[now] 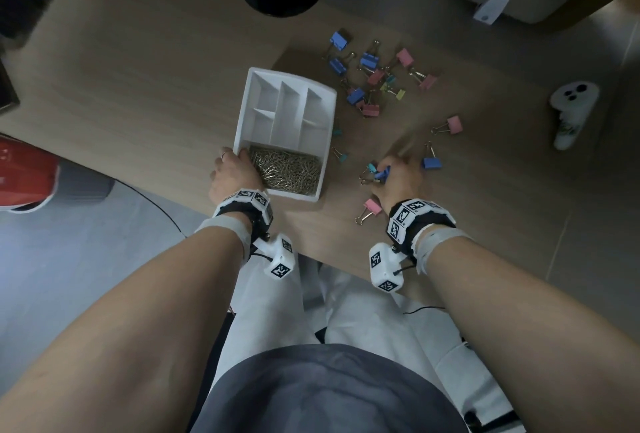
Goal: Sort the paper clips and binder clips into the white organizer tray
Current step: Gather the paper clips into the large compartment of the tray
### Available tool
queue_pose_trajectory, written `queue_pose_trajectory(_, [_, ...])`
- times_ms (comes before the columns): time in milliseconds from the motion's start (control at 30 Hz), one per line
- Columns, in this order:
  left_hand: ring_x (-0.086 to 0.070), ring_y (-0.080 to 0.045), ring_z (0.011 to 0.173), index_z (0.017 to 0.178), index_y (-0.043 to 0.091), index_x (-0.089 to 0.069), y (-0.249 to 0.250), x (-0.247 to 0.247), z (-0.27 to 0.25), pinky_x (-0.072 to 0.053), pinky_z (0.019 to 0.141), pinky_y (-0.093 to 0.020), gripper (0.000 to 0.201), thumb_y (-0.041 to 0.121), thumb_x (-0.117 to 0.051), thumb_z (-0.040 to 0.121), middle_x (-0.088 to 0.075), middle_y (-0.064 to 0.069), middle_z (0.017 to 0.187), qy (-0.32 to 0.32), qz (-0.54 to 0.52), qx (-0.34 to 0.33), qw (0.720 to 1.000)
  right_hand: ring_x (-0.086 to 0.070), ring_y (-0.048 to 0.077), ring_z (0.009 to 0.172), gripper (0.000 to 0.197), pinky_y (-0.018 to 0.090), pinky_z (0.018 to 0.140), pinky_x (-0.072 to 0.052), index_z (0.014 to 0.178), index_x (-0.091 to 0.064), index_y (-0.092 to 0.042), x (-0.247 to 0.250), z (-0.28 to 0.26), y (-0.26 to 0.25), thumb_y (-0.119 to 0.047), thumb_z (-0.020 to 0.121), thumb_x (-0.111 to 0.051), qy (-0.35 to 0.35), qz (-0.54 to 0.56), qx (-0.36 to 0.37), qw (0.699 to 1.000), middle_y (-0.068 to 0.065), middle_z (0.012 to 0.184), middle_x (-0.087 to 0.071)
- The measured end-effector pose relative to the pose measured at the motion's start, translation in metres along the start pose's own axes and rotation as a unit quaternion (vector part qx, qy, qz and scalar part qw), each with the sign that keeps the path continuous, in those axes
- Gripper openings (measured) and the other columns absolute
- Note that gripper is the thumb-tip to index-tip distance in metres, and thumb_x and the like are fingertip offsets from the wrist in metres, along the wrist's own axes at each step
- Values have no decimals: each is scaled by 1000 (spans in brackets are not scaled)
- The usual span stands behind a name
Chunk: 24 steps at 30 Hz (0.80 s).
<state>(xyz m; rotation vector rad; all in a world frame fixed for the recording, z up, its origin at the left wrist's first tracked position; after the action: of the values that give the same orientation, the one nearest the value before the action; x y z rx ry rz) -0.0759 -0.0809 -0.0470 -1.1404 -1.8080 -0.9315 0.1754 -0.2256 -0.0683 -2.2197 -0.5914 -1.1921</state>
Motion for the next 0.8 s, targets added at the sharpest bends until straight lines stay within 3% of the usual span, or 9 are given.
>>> queue_pose_trajectory(167, [-53, -37, 116, 129, 7, -44, 0, -3, -1, -43, 87, -44, 45, 41, -30, 102, -54, -16, 129, 14, -3, -4, 1000, -60, 30, 97, 27, 36, 77, -52, 101, -68, -29, 7, 1, -6, -47, 81, -71, 10, 12, -1, 1000, 7, 112, -54])
queue_pose_trajectory(267, [-51, -37, 117, 130, 8, -43, 0, -2, -1, -42, 88, -45, 46, 42, -30, 102, -53, -15, 130, 7, -6, 0, 1000, -61, 31, 95, 22, 36, 75, -53, 100, -69, -26, 17, 8, -16, -43, 87, -64, 43, 6, 11, 999, 7, 110, -53])
queue_pose_trajectory(433, [-52, -35, 115, 127, 10, -44, -2, -3, 2, -42, 86, -44, 45, 44, -30, 101, -54, -12, 127, -8, -7, 2, 1000, -66, 30, 84, 39, 32, 64, -46, 92, -67, -11, 11, 30, -27, -48, 88, -55, 33, -8, -74, 997, 11, 96, -66])
queue_pose_trajectory(533, [-53, -35, 113, 125, 10, -45, -3, -4, 3, -43, 83, -44, 45, 45, -29, 101, -55, -12, 125, -7, -4, 1, 1000, -70, 32, 86, 32, 33, 65, -49, 91, -70, -9, 4, 32, -32, -39, 90, -58, 22, -15, -85, 996, 13, 94, -71])
queue_pose_trajectory(633, [-54, -35, 112, 124, 10, -45, -3, -4, 4, -44, 84, -44, 45, 45, -29, 101, -56, -12, 125, -6, 1, 4, 1000, -70, 33, 93, 20, 32, 67, -45, 98, -73, -13, -2, 33, -37, -27, 94, -59, -19, -21, -68, 997, 12, 101, -72])
queue_pose_trajectory(800, [-53, -34, 114, 125, 8, -44, 1, 0, -1, -42, 84, -43, 44, 43, -29, 102, -55, -13, 126, -8, -4, 5, 1000, -68, 33, 93, 31, 36, 72, -49, 102, -70, -17, 5, 21, -40, -43, 97, -54, -34, 10, -3, 999, 9, 100, -72])
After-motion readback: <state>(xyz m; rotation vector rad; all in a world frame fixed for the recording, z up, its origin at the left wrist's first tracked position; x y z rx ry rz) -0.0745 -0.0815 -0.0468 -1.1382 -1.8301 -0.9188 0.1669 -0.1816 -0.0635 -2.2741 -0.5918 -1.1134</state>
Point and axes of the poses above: each hand's wrist, its own z-axis towards the middle knuckle, its own x-axis out of the back of the hand, y = z × x, the point moved 3 cm from there along z, towards the middle knuckle
